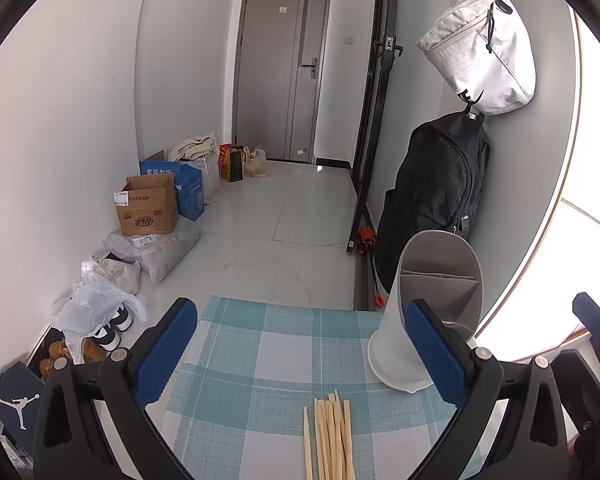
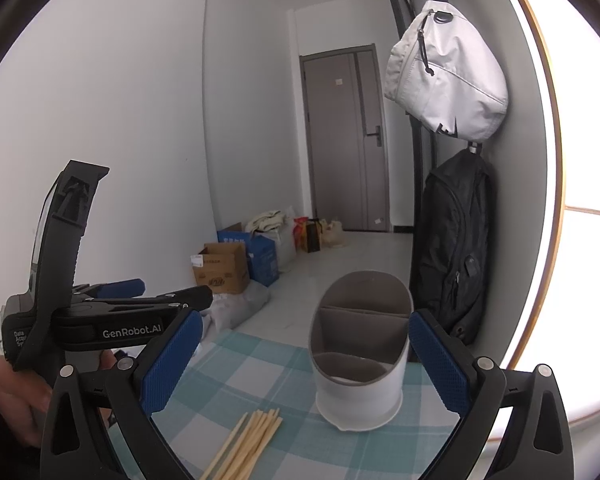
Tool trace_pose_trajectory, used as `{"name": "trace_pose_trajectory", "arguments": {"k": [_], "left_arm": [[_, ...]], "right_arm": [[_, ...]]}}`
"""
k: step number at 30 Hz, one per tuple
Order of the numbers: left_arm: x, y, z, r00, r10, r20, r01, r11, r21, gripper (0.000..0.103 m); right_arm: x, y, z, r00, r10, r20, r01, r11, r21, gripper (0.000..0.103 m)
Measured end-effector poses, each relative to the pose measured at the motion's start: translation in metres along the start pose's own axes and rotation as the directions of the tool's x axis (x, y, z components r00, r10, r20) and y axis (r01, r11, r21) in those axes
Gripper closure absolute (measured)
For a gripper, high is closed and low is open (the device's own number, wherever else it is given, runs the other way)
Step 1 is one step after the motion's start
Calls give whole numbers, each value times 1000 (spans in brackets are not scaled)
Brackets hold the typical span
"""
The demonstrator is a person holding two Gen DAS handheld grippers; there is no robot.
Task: Organize utensils
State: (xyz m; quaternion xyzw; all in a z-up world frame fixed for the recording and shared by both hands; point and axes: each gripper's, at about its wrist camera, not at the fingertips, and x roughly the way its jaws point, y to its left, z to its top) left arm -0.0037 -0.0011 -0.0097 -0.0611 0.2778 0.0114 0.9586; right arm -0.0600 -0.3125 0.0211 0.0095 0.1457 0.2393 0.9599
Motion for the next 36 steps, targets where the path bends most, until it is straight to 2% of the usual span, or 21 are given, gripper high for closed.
{"name": "trace_pose_trajectory", "arguments": {"k": [13, 17, 20, 23, 25, 26, 28, 30, 31, 34, 36], "left_arm": [[4, 2, -2, 999, -13, -40, 13, 1000, -9, 2], [11, 10, -4, 995, -37, -90, 35, 999, -25, 2], [19, 22, -6, 988, -60, -141, 51, 996, -67, 2], [25, 37, -7, 982, -70, -173, 52, 993, -107, 2], [29, 45, -6, 980, -73, -187, 50, 991, -125, 2], [31, 49, -6, 978, -73, -197, 47, 990, -133, 2], [35, 55, -7, 975, -66, -213, 36, 989, -143, 2], [40, 64, -8, 970, -58, -238, 20, 987, -162, 2], [41, 69, -9, 968, -60, -245, 17, 985, -173, 2], [46, 83, -12, 961, -59, -269, -1, 976, -217, 2], [51, 93, -15, 955, -62, -288, -12, 969, -247, 2]], "right_arm": [[4, 0, -3, 999, -4, -32, 3, 1000, -4, 0], [13, 2, -8, 996, 12, -92, -13, 1000, -2, 0], [27, 0, -17, 982, 37, -184, -34, 999, 20, 0], [48, 0, -33, 945, 96, -313, -71, 993, 91, 2], [64, 2, -45, 906, 137, -400, -88, 987, 137, 11], [73, 3, -52, 882, 158, -444, -97, 983, 156, 13], [90, 7, -64, 831, 194, -522, -107, 975, 193, 29], [107, 11, -75, 770, 242, -590, -122, 964, 237, 34], [116, 14, -80, 747, 253, -614, -121, 961, 248, 40], [141, 21, -87, 694, 263, -670, -108, 958, 264, 46], [158, 24, -91, 667, 233, -707, -68, 965, 254, 55]]}}
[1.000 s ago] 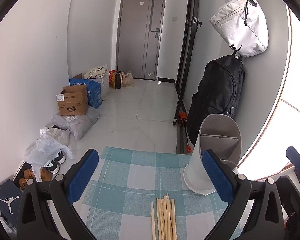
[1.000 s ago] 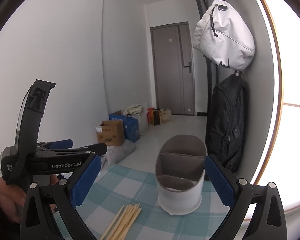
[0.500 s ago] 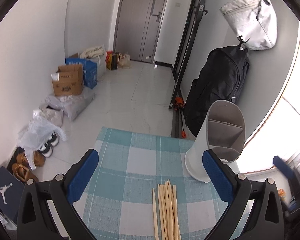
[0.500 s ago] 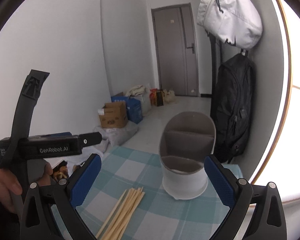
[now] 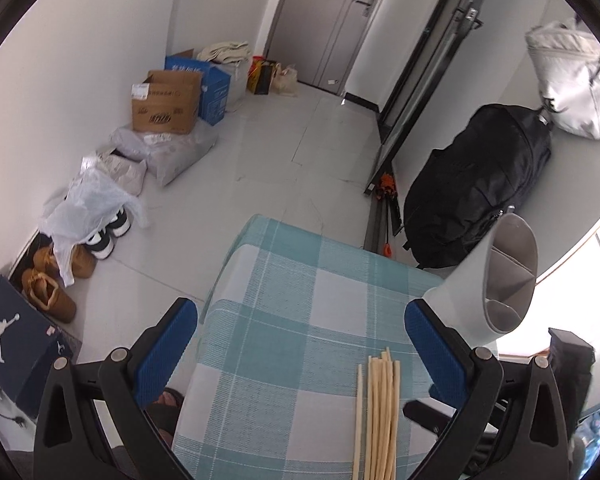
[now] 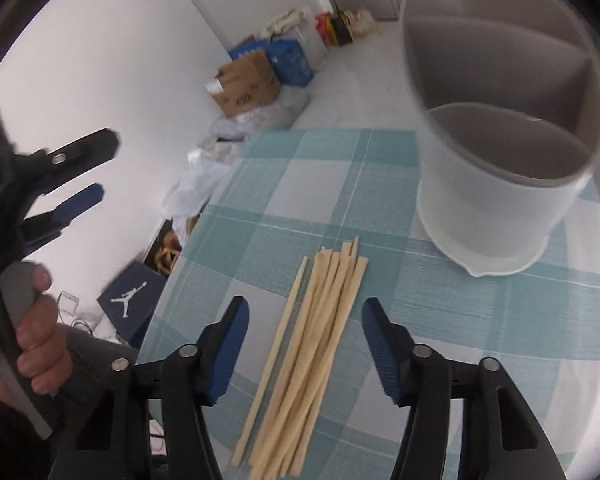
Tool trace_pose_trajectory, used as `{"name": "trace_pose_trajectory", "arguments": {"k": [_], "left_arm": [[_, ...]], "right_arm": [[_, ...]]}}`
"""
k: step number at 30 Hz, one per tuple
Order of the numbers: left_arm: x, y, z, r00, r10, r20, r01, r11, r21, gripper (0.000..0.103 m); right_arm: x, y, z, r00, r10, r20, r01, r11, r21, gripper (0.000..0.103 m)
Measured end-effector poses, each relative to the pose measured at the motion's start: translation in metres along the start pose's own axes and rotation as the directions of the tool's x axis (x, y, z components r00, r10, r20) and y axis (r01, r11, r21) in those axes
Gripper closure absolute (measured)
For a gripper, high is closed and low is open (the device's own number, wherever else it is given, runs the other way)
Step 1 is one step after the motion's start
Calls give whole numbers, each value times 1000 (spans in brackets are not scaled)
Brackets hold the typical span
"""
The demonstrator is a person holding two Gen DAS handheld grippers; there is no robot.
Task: Organize utensils
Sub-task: 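Lower the right gripper onto the wooden chopsticks and close it around several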
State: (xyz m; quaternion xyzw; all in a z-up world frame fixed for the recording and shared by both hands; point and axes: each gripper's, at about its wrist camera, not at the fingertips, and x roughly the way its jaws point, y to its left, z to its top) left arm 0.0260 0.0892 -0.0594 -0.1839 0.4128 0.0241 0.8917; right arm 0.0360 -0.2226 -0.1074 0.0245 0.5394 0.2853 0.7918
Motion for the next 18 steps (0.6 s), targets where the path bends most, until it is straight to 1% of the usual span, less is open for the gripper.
{"name": "trace_pose_trajectory", "arguments": {"k": [1, 3, 5, 6, 8, 9, 12, 14, 15, 18], "left_arm": [[2, 3, 1, 1000, 2, -6, -2, 1000, -8, 2], [5, 10, 1, 1000, 4, -23, -5, 1000, -29, 2], [6, 14, 1, 999, 4, -34, -6, 999, -38, 2], [6, 16, 1, 999, 4, -40, -6, 999, -44, 2], [7, 19, 1, 999, -8, -52, 5, 998, -55, 2], [8, 20, 1, 998, -16, -58, 12, 998, -60, 2], [6, 22, 3, 998, -27, -62, 23, 998, -62, 2], [6, 25, 4, 997, -34, -62, 30, 997, -64, 2], [5, 25, 4, 997, -38, -62, 33, 997, -66, 2], [6, 31, 5, 997, -47, -65, 41, 996, -78, 2]], "right_arm": [[8, -1, 5, 999, -33, -24, 33, 999, 15, 60], [15, -2, 11, 998, -58, -30, 59, 997, 40, 66], [19, -4, 14, 993, -113, -39, 115, 992, 46, 66], [23, -5, 16, 989, -140, -56, 143, 988, 51, 67], [28, -8, 18, 979, -189, -82, 194, 979, 62, 74], [30, -9, 19, 972, -214, -93, 221, 973, 69, 81], [33, -8, 19, 960, -261, -101, 268, 961, 69, 82], [37, -6, 18, 946, -305, -110, 312, 949, 50, 82], [38, -6, 18, 940, -321, -118, 328, 944, 41, 85], [38, -5, 19, 932, -342, -117, 349, 936, 41, 85]]}}
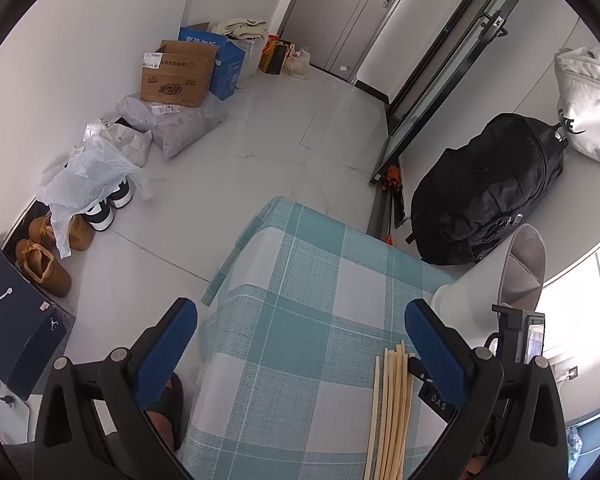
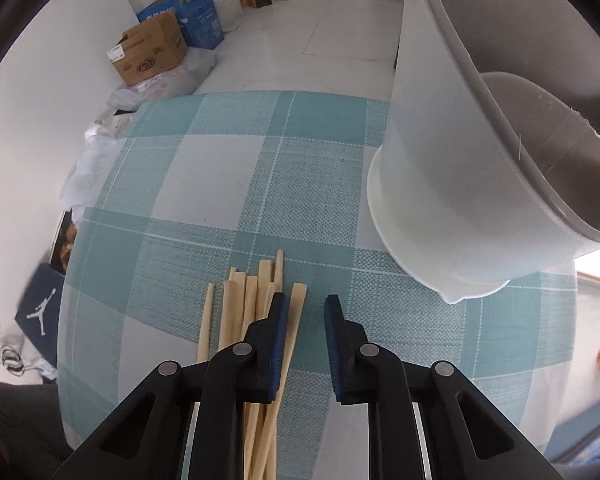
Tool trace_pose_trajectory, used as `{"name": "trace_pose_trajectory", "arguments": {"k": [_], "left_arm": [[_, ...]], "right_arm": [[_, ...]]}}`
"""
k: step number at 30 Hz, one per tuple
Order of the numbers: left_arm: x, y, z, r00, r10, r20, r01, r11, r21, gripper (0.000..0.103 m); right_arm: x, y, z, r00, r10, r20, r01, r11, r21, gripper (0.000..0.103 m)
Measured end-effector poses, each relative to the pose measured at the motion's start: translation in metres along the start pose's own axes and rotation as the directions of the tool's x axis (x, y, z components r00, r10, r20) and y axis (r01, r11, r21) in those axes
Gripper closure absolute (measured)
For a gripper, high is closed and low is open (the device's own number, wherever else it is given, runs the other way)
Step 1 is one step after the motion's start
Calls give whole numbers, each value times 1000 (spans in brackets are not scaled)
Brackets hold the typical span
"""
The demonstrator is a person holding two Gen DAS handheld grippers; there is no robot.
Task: Organize utensils
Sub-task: 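Lower the right gripper onto the wooden chopsticks and close it around several, then lift the chopsticks with the right gripper while the left gripper grasps one chopstick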
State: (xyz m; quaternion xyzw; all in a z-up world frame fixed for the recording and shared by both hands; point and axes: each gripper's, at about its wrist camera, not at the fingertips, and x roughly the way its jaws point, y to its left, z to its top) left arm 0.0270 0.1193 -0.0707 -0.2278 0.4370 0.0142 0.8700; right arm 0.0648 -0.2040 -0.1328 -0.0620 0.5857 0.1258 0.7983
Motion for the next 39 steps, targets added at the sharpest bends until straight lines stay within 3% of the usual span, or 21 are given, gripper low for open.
{"name": "trace_pose_trajectory", "arguments": {"k": [6, 10, 16, 20, 23, 28, 33, 39], "left_arm": [[-1, 6, 1, 1000, -12, -5, 12, 1000, -29, 2], [0, 6, 1, 1000, -9, -8, 9, 1000, -28, 2], [8, 1, -7, 999, 32, -28, -32, 999, 25, 2], [19, -8, -20, 995, 53, -85, -45, 995, 92, 2], [28, -18, -33, 987, 53, -151, -29, 987, 157, 2], [46, -50, -66, 964, 130, -233, -48, 943, 329, 2], [56, -61, -87, 936, 239, -259, -109, 896, 430, 2], [73, -63, -98, 897, 310, -313, -141, 875, 462, 2]], "right_arm": [[7, 8, 5, 1000, -18, -15, 18, 1000, 9, 82], [9, 4, 6, 1000, 20, -3, -20, 999, 42, 97], [-17, -6, 2, 991, 88, 99, -96, 992, 84, 98], [-51, -13, -6, 963, 153, 220, -177, 980, 95, 98], [-77, -23, -15, 926, 188, 327, -230, 969, 95, 98], [-109, -46, -32, 865, 232, 444, -306, 947, 101, 98], [-132, -64, -45, 831, 247, 499, -328, 941, 80, 98], [-152, -85, -62, 802, 251, 543, -329, 943, 50, 97]]}}
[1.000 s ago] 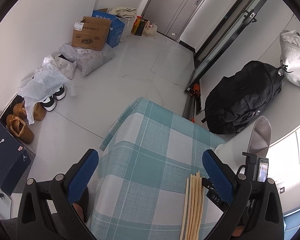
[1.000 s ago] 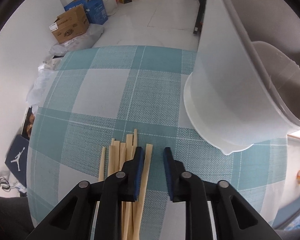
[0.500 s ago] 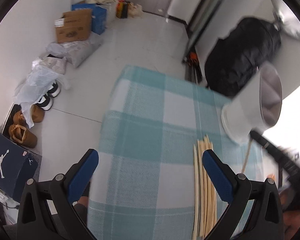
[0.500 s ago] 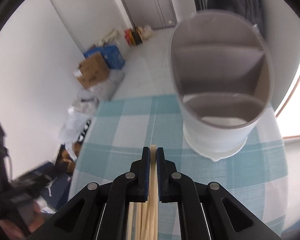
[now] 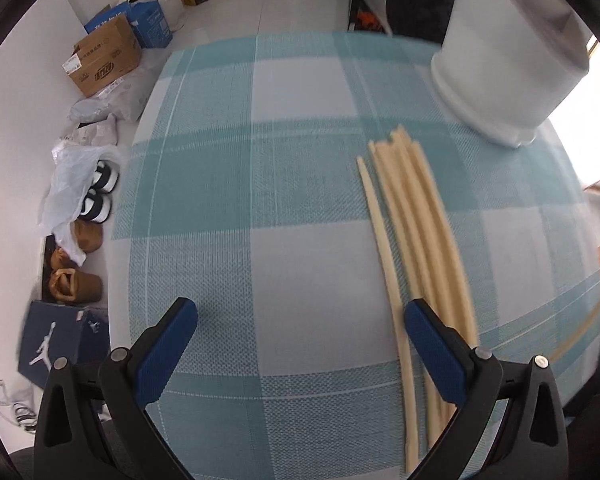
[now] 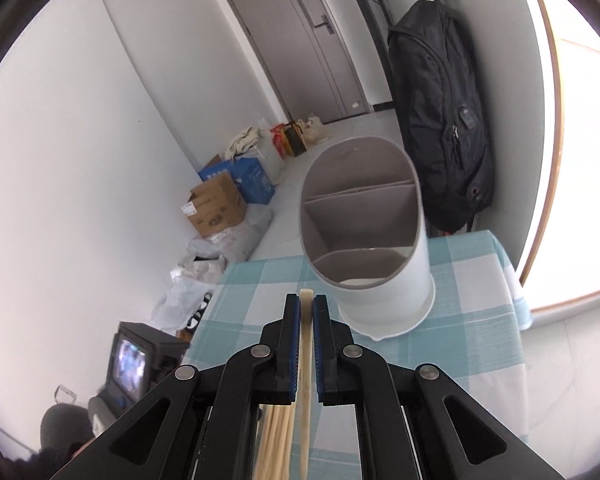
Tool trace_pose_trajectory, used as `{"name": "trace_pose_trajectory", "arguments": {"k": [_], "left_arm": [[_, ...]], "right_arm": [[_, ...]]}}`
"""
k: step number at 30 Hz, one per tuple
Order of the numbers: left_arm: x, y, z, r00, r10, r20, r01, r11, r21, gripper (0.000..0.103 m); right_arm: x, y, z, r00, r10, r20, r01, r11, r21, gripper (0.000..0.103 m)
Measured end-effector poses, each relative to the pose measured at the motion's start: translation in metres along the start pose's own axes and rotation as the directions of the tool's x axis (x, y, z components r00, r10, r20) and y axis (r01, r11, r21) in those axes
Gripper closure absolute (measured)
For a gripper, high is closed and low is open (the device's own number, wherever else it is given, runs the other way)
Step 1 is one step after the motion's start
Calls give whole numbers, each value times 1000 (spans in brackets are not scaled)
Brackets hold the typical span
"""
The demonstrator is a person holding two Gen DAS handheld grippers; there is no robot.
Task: Organize utensils
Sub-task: 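Lift the chopsticks with the right gripper while the left gripper grasps one chopstick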
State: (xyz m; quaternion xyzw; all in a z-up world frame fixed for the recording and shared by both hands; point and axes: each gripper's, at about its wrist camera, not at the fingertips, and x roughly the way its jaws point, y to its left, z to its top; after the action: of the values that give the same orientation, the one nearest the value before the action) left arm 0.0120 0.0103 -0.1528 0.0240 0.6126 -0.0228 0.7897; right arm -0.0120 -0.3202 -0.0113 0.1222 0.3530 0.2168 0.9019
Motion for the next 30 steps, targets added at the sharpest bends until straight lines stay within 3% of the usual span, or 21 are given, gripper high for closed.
{"name": "trace_pose_trajectory", "arguments": {"k": [11, 20, 23, 26, 28, 30], "left_arm": [[5, 11, 16, 1000, 1, -2, -1, 999, -50, 2], [17, -2, 40, 1000, -9, -18, 8, 999, -33, 2], [14, -8, 43, 1000, -11, -12, 11, 1000, -16, 9], [8, -11, 48, 1000, -12, 4, 12, 1000, -16, 36], [6, -10, 51, 1000, -16, 15, 16, 1000, -15, 67], [5, -7, 52, 1000, -21, 19, 22, 999, -23, 83]], "right_arm": [[-27, -28, 8, 995, 46, 83, -50, 997, 53, 97], [-23, -57, 11, 999, 25, 45, -32, 989, 144, 97], [-26, -60, 13, 998, 26, 54, -33, 989, 145, 97], [-28, -59, 13, 998, 29, 61, -38, 989, 145, 97], [-28, -60, 13, 998, 33, 60, -42, 988, 151, 97], [-28, -59, 13, 998, 36, 60, -45, 987, 155, 97]]}}
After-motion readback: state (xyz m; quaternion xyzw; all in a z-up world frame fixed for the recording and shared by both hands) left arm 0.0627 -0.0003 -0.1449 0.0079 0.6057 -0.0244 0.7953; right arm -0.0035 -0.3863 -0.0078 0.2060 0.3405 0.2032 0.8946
